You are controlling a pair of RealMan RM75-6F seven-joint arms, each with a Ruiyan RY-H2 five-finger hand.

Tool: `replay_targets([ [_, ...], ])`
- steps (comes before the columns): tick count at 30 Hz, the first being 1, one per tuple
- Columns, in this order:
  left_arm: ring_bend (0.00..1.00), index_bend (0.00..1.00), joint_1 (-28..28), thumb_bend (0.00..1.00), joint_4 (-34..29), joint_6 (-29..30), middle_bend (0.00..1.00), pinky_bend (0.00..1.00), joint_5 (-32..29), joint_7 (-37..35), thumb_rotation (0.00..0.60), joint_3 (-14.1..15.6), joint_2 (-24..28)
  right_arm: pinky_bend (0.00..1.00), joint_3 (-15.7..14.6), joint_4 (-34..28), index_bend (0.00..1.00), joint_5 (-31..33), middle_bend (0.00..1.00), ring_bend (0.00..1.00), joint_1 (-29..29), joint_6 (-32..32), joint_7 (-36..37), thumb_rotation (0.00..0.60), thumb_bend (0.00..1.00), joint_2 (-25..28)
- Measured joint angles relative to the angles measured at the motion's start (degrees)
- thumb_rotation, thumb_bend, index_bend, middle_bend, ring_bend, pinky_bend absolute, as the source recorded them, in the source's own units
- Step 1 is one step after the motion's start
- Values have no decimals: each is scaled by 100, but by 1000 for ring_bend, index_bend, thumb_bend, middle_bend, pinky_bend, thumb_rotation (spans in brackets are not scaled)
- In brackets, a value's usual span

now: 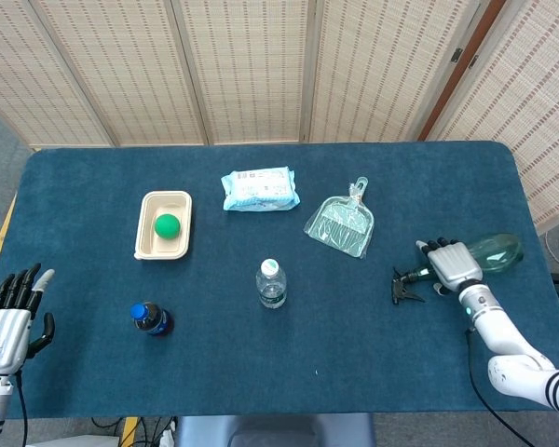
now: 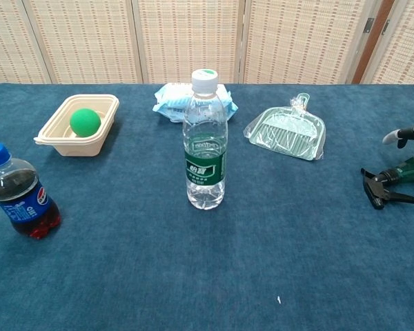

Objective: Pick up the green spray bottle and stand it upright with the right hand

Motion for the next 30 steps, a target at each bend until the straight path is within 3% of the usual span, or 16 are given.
replay_targets([
  [19,0,56,51,613,90,-13,10,0,-49,-52,600,-12,-49,301,-63,397,187,-175,265,196,32,-150,337,600,215,-199],
  [30,0,56,48,613,183,-73,10,0,-102,-136,600,-31,-80,379,-58,434,271,-290,353,287,-34,1,452,600,246,-229],
])
